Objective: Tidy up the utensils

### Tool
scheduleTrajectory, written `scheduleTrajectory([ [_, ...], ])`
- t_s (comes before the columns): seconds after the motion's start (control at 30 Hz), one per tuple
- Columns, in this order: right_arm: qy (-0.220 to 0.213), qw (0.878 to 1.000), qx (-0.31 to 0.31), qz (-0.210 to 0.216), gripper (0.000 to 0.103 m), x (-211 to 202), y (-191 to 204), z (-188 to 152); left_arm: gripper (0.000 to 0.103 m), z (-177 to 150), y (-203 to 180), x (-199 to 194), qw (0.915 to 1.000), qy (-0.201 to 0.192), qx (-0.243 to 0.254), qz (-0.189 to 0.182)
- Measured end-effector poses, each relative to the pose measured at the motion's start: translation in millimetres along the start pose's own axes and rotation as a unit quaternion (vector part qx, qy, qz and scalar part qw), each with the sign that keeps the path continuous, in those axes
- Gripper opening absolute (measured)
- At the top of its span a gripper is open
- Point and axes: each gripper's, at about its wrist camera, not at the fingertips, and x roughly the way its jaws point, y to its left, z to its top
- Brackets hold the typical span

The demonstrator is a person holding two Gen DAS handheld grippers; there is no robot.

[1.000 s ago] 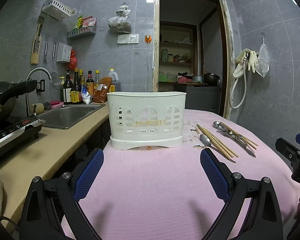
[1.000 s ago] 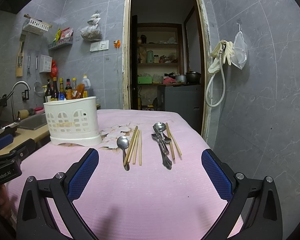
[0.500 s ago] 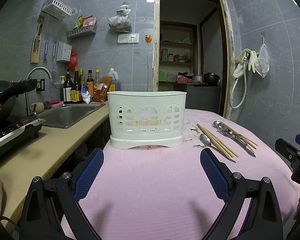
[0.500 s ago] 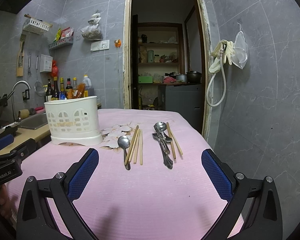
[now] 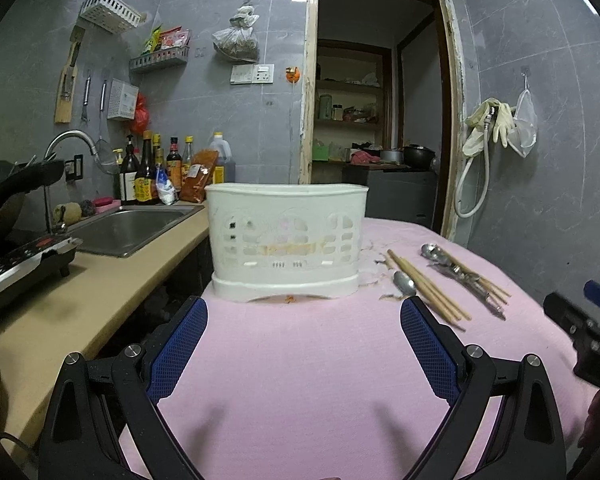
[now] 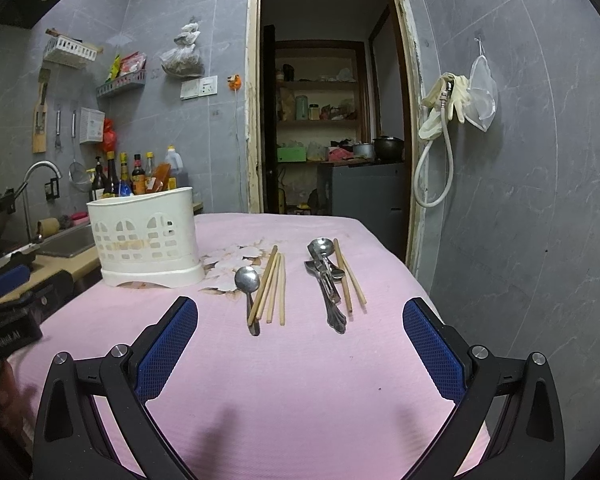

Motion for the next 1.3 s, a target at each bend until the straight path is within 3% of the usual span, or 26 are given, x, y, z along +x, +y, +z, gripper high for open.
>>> scheduleTrajectory([
  [0.27,-0.010,1.000,-0.025,0.004,0.103,8.7,-29.3,22.0,0.095,32.1,-11.7,25.7,0.9966,0.042,0.005,-0.071],
  [0.5,0.070,0.997,-0.019,0.039,0.103,53.8,-71.2,47.3,0.094,50.4,-38.9,63.8,0.9861,0.102,0.025,-0.129],
  [0.67,0.130,0.990,-0.017,0.059,0.103,97.0,-95.6,57.2,0.094,56.1,-53.4,92.4,0.9790,0.134,0.047,-0.147],
  [0.77,0.157,0.985,-0.016,0.076,0.101,121.3,-106.3,62.0,0.086,59.3,-60.2,110.7,0.9735,0.155,0.056,-0.158],
  [0.87,0.182,0.979,-0.017,0.095,0.082,148.4,-113.7,66.4,0.068,59.0,-68.1,131.1,0.9654,0.185,0.065,-0.172],
  [0.93,0.198,0.974,-0.009,0.108,0.061,166.9,-118.6,68.5,0.058,57.3,-71.7,147.0,0.9586,0.210,0.066,-0.181],
  [1.0,0.215,0.969,0.000,0.120,0.050,184.5,-122.6,69.4,0.051,55.5,-75.8,161.3,0.9525,0.230,0.066,-0.188],
  [1.13,0.250,0.958,0.011,0.140,0.032,220.8,-126.5,69.7,0.036,52.0,-81.0,187.1,0.9433,0.264,0.064,-0.191],
  [1.3,0.277,0.947,0.022,0.158,0.024,254.0,-124.9,68.6,0.032,48.2,-82.0,215.5,0.9370,0.295,0.053,-0.180],
])
